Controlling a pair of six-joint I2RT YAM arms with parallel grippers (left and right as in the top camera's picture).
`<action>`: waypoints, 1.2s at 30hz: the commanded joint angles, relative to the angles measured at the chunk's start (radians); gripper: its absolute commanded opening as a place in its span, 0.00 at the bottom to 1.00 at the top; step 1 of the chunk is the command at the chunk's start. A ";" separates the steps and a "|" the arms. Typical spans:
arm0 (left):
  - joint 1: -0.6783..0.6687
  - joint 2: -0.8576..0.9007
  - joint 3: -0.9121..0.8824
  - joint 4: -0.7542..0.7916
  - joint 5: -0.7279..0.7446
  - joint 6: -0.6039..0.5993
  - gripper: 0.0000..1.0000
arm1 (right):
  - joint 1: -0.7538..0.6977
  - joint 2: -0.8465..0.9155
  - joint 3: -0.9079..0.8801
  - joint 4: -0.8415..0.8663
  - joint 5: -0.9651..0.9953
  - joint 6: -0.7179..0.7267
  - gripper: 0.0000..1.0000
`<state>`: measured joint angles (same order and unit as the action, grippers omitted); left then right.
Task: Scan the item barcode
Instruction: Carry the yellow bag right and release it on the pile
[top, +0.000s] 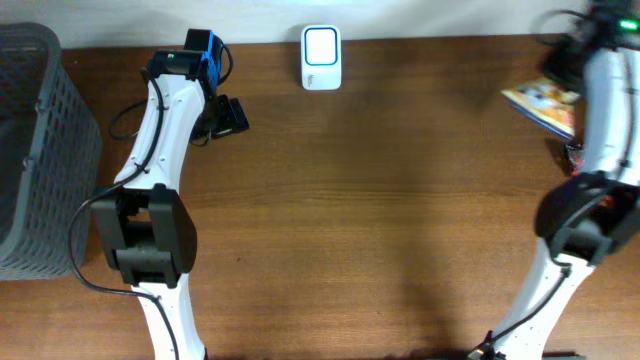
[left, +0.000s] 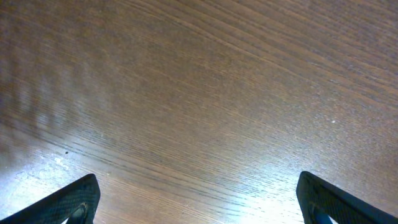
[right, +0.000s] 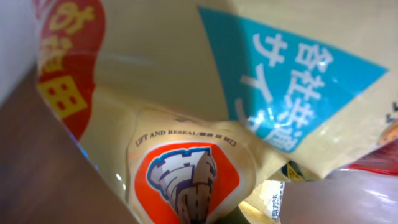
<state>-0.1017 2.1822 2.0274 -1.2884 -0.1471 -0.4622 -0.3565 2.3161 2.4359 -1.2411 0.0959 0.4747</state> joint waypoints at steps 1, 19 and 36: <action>0.000 -0.004 0.003 0.001 -0.007 -0.005 0.99 | -0.153 -0.013 -0.050 -0.040 0.006 -0.008 0.04; 0.000 -0.004 0.003 0.001 -0.007 -0.005 0.99 | 0.001 -0.597 -0.294 -0.410 -0.137 -0.191 0.77; 0.000 -0.004 0.003 0.001 -0.007 -0.005 0.99 | -0.174 -0.552 -1.162 0.481 0.043 -0.179 0.04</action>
<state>-0.1043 2.1826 2.0274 -1.2888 -0.1471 -0.4622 -0.5026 1.8118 1.1988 -0.7155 0.1196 0.2886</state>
